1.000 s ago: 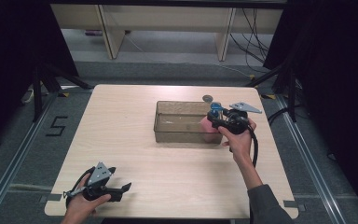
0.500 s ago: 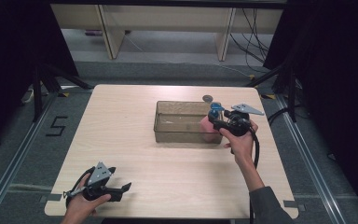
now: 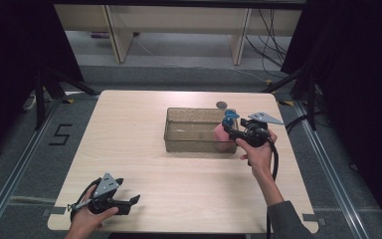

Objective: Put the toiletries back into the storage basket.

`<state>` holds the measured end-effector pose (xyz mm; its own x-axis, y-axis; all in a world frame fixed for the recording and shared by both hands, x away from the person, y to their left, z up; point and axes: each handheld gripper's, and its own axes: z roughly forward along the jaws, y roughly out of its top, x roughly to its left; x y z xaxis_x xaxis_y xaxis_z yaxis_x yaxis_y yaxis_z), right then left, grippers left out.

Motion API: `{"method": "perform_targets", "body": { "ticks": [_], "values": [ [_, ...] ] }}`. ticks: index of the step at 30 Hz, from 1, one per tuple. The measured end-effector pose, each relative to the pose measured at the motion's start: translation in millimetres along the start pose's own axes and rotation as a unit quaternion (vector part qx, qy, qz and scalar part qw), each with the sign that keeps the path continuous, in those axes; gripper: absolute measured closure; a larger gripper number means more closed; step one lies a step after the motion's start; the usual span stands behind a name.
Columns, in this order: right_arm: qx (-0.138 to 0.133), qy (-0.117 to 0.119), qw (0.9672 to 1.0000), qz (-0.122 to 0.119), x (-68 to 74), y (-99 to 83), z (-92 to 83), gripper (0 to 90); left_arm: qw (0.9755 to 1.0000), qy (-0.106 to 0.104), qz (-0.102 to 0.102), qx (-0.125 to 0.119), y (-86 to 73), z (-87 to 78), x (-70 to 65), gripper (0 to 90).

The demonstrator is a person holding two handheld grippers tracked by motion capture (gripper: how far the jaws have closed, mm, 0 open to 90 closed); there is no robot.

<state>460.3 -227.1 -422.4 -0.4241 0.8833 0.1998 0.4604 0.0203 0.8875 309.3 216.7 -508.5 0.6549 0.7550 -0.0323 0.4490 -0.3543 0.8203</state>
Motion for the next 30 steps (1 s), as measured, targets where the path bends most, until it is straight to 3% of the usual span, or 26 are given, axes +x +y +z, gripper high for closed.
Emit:
{"method": "perform_targets", "body": {
  "ticks": [3, 6, 11, 12, 13, 15, 16, 17, 22, 24, 25, 26, 29, 30],
  "values": [
    [-0.009, 0.005, 0.9998, -0.016, -2.9, -0.6, -0.2, 26.2, 1.0, 0.001, -0.002, 0.0, 0.1, 0.1, 0.1, 14.9],
    [-0.008, 0.003, 0.9999, -0.006, -2.2, -1.9, -1.1, 26.2, 1.0, 0.0, 0.0, 0.0, 0.0, -0.1, 0.1, 14.9],
    [-0.007, 0.005, 0.9998, -0.02, -3.7, -3.2, -3.1, 26.1, 1.0, 0.0, 0.0, -0.001, 0.1, -0.1, 0.2, 14.9],
    [-0.007, 0.004, 1.0, -0.004, -1.4, -3.9, -4.3, 26.1, 1.0, 0.0, 0.0, -0.001, 0.1, -0.2, 0.1, 14.9],
    [-0.006, 0.003, 0.9999, -0.014, -2.4, -3.5, -5.8, 26.1, 1.0, -0.001, 0.0, 0.0, 0.1, -0.1, 0.3, 14.9],
    [-0.011, 0.005, 0.9999, -0.005, -0.7, -5.1, -6.1, 26.1, 1.0, -0.001, -0.001, -0.001, 0.2, 0.0, 0.4, 14.8],
    [-0.012, 0.008, 0.9998, -0.017, -2.5, -4.8, -6.4, 26.1, 1.0, -0.001, 0.0, 0.0, 0.1, -0.1, 0.3, 14.8],
    [-0.001, -0.005, 1.0, -0.004, 0.3, -5.1, -8.4, 26.1, 1.0, 0.0, 0.001, -0.001, 0.0, -0.2, 0.1, 14.9],
    [-0.011, 0.011, 0.9998, -0.014, -0.8, -7.1, -12.4, 26.1, 1.0, -0.001, 0.0, -0.001, 0.2, -0.1, 0.4, 14.9],
    [-0.002, 0.006, 1.0, 0.003, 3.7, -8.4, -15.1, 26.1, 1.0, 0.0, 0.001, 0.0, 0.1, -0.2, 0.1, 14.8],
    [-0.006, 0.003, 0.9997, -0.025, 0.5, -8.5, -15.2, 26.1, 1.0, 0.0, 0.001, 0.0, 0.2, -0.2, 0.2, 14.9],
    [-0.006, 0.011, 0.9998, -0.015, 2.1, -9.2, -15.6, 26.1, 1.0, -0.001, -0.001, -0.001, 0.3, 0.0, 0.3, 14.8],
    [-0.001, 0.007, 0.9998, -0.02, 3.3, -10.7, -18.8, 26.1, 1.0, -0.001, -0.001, -0.001, 0.1, -0.1, 0.4, 14.8],
    [-0.009, 0.015, 0.9997, -0.017, 3.6, -11.7, -18.1, 26.1, 1.0, -0.001, -0.002, -0.001, 0.1, -0.2, 0.4, 14.9]
  ]
}}
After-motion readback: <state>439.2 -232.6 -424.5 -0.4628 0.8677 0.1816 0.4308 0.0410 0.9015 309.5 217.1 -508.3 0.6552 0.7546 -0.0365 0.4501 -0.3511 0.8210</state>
